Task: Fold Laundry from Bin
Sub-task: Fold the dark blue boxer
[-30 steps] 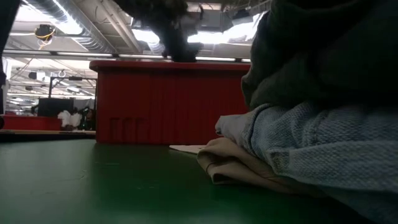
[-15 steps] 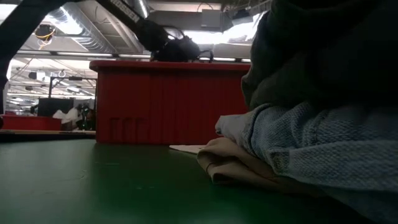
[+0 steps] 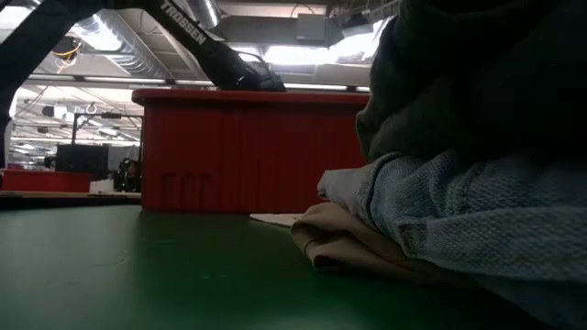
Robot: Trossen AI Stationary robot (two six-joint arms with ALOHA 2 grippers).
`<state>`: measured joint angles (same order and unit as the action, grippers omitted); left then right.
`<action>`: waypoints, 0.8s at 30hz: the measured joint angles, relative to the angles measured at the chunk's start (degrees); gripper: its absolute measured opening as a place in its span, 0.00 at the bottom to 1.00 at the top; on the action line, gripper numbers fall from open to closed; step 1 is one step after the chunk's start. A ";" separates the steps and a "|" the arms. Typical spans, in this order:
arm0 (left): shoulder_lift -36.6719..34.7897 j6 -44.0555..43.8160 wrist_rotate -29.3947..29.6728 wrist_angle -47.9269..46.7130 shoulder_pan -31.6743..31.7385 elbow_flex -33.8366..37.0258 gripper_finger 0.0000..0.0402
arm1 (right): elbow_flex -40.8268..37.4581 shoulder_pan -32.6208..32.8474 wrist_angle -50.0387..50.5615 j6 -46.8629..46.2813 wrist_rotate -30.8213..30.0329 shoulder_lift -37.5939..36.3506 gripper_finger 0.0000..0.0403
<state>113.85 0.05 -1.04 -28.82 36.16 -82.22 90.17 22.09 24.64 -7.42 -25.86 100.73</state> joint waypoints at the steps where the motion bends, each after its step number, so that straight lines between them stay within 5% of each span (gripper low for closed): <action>1: 0.28 0.00 0.00 0.31 -0.02 0.29 0.36 | 0.00 0.00 0.00 0.00 0.00 0.00 0.41; 24: 6.64 0.47 -0.45 3.41 -0.04 0.35 0.35 | 0.00 0.00 0.85 0.00 0.00 0.00 0.41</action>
<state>120.49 0.53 -1.49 -25.42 36.12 -81.87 90.17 22.09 25.50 -7.42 -25.87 100.73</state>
